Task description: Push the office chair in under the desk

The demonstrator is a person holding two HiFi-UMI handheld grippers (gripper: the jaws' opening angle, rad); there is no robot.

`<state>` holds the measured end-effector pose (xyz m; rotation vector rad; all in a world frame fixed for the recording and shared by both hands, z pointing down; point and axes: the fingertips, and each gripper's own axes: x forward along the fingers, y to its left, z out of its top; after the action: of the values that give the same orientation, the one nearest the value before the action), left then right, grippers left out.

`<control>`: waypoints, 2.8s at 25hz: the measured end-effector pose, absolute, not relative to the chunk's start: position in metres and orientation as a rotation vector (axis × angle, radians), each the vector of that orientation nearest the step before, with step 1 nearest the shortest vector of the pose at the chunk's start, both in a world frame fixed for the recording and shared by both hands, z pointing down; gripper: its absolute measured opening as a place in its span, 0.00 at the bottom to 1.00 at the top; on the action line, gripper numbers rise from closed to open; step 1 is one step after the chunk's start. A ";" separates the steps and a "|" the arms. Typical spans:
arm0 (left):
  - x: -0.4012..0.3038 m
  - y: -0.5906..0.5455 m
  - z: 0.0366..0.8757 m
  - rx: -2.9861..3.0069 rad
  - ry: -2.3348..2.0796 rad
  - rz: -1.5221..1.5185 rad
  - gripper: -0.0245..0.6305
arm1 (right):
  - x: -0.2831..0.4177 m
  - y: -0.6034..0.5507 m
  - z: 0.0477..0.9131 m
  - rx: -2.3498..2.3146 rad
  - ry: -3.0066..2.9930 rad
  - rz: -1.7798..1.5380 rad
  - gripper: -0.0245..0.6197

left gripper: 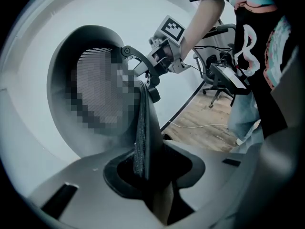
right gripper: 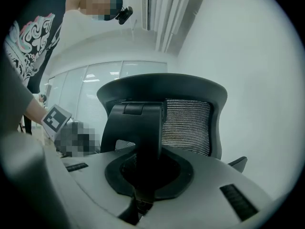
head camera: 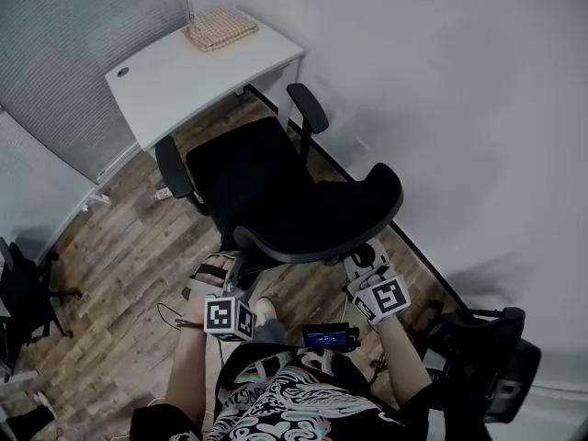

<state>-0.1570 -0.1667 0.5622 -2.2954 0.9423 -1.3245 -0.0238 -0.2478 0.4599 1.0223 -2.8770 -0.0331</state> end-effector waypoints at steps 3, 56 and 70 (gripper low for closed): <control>-0.154 -0.169 0.563 -2.292 0.936 -1.331 0.24 | -0.021 -0.251 0.460 1.009 -2.881 -0.034 0.11; -0.101 -0.265 0.564 -2.301 1.182 -1.352 0.25 | 0.007 -0.379 0.460 0.743 -2.995 -0.023 0.11; -0.099 -0.270 0.561 -2.300 1.192 -1.348 0.25 | 0.010 -0.384 0.456 0.755 -3.020 -0.072 0.11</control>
<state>-0.0986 -0.2705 0.5607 -2.3000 1.1917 -1.3484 0.0096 -0.3844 0.4565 0.7546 -3.0203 -0.0716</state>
